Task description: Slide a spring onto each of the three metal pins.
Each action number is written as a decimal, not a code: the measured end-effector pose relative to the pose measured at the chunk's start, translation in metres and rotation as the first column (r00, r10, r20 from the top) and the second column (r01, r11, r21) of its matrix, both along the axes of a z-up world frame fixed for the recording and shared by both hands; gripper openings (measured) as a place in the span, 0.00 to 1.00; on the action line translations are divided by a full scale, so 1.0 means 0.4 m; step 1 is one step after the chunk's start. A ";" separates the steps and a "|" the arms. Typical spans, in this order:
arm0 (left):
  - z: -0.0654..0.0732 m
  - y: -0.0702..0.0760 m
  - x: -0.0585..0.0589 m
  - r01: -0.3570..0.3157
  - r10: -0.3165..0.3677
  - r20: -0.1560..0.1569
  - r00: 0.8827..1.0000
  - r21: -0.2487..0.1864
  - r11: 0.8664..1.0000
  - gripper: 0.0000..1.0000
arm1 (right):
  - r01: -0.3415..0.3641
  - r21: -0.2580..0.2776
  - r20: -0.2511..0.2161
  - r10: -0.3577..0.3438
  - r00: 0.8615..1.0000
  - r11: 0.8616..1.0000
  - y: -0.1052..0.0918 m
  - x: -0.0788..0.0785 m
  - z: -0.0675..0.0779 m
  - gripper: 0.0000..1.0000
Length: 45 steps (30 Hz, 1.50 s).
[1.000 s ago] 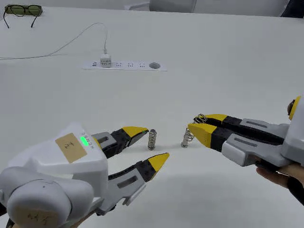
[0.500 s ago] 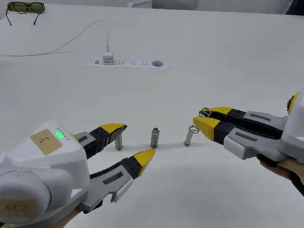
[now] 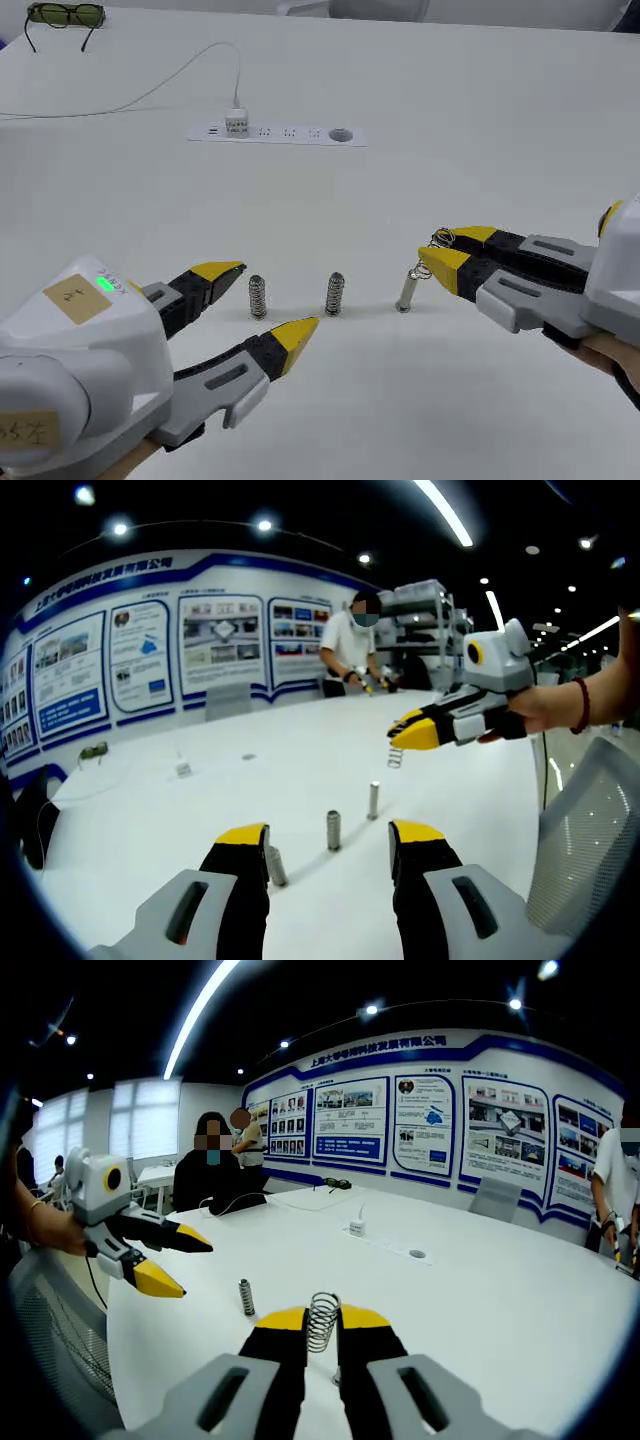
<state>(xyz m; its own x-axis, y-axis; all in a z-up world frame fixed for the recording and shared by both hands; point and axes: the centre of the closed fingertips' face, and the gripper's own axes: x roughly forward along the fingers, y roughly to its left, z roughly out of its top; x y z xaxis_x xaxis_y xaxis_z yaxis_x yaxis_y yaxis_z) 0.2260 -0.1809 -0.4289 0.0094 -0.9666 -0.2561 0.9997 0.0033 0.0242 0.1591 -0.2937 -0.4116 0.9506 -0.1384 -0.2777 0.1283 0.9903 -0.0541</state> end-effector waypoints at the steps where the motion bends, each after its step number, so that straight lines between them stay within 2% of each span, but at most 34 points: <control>1: -0.002 0.000 0.001 -0.003 0.003 -0.007 1.000 0.002 1.000 0.50 | 0.005 -0.001 -0.003 -0.005 1.000 1.000 -0.004 0.001 -0.003 0.12; 6: -0.016 0.003 0.009 -0.016 0.017 -0.028 0.999 0.022 1.000 0.51 | 0.021 0.003 -0.010 -0.021 1.000 1.000 -0.025 0.010 -0.014 0.12; 13: -0.031 0.005 0.017 -0.029 0.031 -0.034 0.999 0.039 0.999 0.54 | 0.031 0.009 -0.026 -0.031 0.999 0.999 -0.046 0.020 -0.032 0.12; 16: -0.033 0.006 0.020 -0.035 0.037 -0.049 0.998 0.039 0.999 0.55 | 0.031 0.010 -0.035 -0.030 0.999 0.999 -0.050 0.023 -0.042 0.12; 23: -0.045 0.011 0.028 -0.049 0.052 -0.058 0.997 0.055 0.997 0.59 | 0.034 0.011 -0.060 -0.034 0.998 0.999 -0.058 0.032 -0.068 0.12; 34: -0.051 0.013 0.029 -0.049 0.053 -0.061 0.997 0.063 0.997 0.59 | 0.042 0.012 -0.087 -0.041 0.995 0.999 -0.063 0.034 -0.097 0.12; 45: -0.052 0.013 0.029 -0.046 0.050 -0.059 0.997 0.064 0.997 0.59 | 0.047 -0.010 -0.084 -0.048 0.995 0.999 -0.069 0.037 -0.095 0.12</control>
